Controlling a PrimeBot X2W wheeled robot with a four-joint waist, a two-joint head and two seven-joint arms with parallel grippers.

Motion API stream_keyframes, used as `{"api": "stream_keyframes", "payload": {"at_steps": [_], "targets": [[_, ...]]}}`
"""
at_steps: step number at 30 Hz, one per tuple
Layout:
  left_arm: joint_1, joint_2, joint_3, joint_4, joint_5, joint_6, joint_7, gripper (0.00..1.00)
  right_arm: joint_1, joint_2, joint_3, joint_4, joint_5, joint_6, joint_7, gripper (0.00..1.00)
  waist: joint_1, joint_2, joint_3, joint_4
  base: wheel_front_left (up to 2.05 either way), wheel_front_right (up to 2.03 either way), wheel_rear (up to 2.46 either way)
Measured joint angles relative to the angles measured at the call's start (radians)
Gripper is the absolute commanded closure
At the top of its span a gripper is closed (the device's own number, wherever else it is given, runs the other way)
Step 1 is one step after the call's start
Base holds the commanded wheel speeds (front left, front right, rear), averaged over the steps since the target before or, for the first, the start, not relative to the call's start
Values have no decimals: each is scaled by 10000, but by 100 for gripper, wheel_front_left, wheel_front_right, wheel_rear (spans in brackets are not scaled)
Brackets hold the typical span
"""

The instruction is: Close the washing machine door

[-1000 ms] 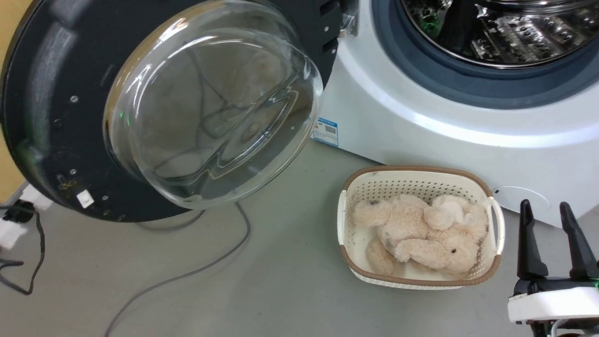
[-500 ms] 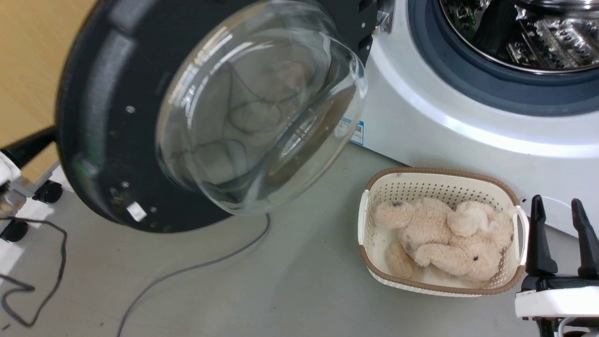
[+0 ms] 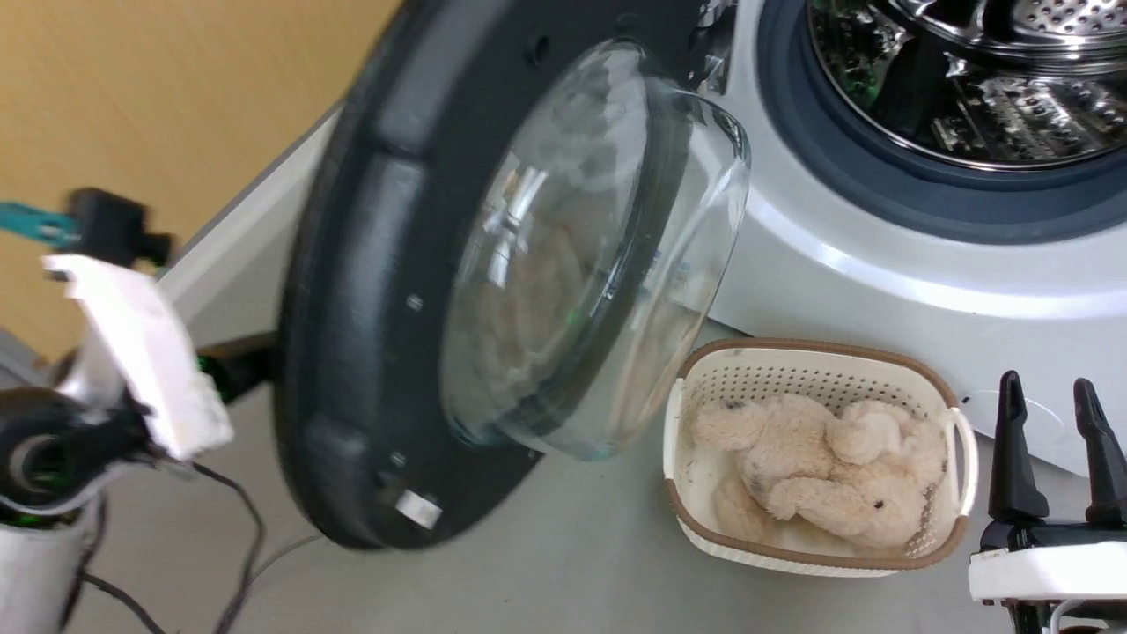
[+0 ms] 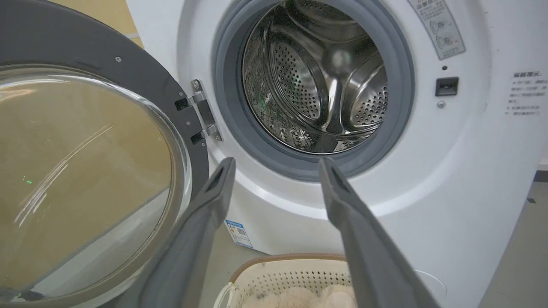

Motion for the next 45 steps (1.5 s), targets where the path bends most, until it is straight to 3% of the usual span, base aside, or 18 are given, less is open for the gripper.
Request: {"api": "stream_keyframes", "payload": {"at_steps": [6,14,15,16,26,36,45], "targets": [[12,-207,-1114,-1210,-422,0,178,100,21,0,-2,6,0,0,0,0,0,0,-88,-415,0,0,0],[-103,-1162,-2238,-1593,-918,0,-2,100,34,4,79,0,0,0,0,0,0,0,-185,-1303,0,0,0],[-259,-1718,-2462,-1430,-974,0,-594,100,31,4,104,-38,0,0,0,0,0,0,-204,-1738,0,0,0],[-314,-1887,-2573,-1352,-980,0,-786,100,32,8,96,-56,0,0,0,0,0,0,-203,-1897,0,0,0],[-565,-3074,-3582,-351,-520,0,-3517,100,-7,10,92,-221,163,0,0,0,0,0,-35,-3543,0,0,0],[-1231,-3452,-4477,1406,165,-2,-6613,100,-238,12,180,-244,378,0,0,0,0,0,321,-5039,0,0,0],[-1731,-3785,-4964,3722,458,0,-8566,100,-276,13,276,-249,445,0,0,0,0,0,483,-6144,0,0,0]]}}
